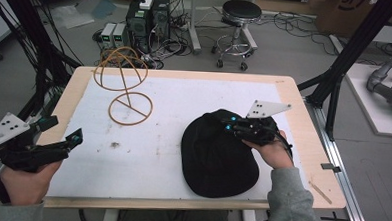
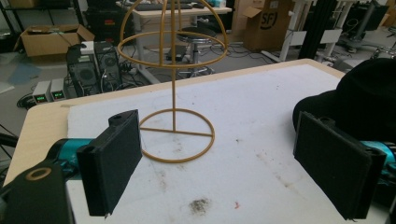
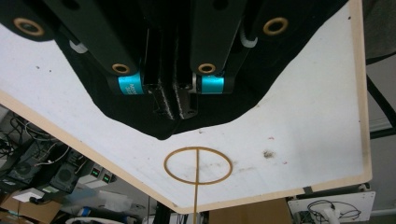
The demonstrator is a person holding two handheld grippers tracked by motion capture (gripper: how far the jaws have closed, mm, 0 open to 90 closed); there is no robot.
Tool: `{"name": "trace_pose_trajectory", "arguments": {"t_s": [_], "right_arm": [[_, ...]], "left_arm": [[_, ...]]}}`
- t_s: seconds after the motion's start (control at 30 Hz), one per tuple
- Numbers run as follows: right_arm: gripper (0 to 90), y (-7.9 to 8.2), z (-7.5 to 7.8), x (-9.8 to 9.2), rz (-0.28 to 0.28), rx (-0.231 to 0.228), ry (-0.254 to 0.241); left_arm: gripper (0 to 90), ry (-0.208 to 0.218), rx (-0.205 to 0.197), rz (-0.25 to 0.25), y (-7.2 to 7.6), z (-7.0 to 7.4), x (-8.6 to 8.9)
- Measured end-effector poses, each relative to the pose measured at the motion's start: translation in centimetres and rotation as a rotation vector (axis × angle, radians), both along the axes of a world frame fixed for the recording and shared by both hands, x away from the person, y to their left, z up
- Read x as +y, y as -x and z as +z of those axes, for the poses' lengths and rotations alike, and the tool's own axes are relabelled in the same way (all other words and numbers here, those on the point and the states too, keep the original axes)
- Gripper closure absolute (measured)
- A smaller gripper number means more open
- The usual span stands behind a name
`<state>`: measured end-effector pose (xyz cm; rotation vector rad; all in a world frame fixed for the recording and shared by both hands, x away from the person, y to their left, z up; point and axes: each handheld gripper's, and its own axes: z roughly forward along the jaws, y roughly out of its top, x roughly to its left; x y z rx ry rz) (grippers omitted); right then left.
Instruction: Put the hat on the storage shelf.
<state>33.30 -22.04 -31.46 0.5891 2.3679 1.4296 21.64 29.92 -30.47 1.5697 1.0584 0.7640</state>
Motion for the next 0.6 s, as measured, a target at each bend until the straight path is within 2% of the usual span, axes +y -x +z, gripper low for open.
{"name": "trace_pose_trajectory", "arguments": {"t_s": [0.27,0.6], "right_arm": [[88.3,0.0,2.2,-0.1,0.016,0.000,-0.007],[88.3,-0.4,6.6,0.2,0.032,0.006,-0.013]], "left_arm": [[15.6,0.001,0.000,0.000,0.0,0.0,0.0],[15.6,0.006,0.001,0.002,0.0,0.0,0.2]]}}
